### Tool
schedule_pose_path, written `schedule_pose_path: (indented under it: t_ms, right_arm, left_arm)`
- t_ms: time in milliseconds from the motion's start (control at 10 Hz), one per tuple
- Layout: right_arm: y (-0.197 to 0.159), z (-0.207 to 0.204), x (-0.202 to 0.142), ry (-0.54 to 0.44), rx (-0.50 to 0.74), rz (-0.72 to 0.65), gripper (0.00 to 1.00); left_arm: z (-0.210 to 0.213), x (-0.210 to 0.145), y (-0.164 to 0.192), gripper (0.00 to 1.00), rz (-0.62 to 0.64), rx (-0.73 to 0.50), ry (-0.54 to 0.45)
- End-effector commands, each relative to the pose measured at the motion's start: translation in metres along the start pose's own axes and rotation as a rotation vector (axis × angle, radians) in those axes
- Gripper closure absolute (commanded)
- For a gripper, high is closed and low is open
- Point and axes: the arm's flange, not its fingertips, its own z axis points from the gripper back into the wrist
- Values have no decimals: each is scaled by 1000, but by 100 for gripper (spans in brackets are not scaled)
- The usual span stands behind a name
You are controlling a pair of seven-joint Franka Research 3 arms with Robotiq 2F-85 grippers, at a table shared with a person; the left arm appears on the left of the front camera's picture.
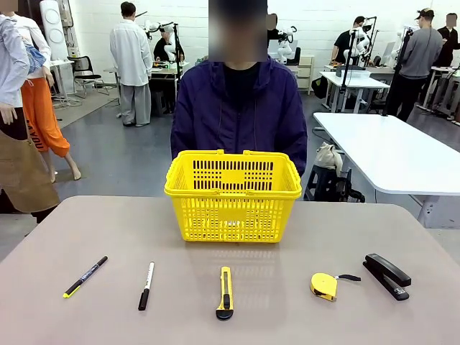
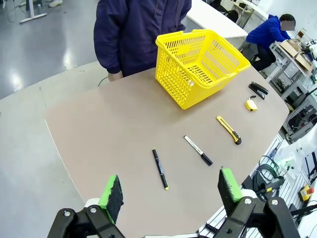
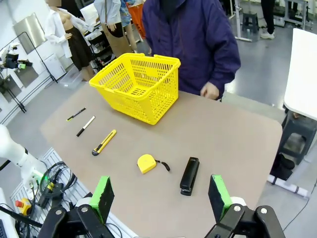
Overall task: Place the items the person wants into the basket.
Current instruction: Pick up the item the person points to and place it in the Market Basket.
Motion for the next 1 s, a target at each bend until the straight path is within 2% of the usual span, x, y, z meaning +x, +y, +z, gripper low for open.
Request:
schedule_pose_path:
  t_ms: [0,900]
  right_arm:
    - [-1,0,0,-14,33,11,0]
    - [-1,0,0,-14,33,11,0]
  left_arm:
    - [1,0,2,0,-19,-13,-10]
    - [1,0,2,0,-19,-13,-10]
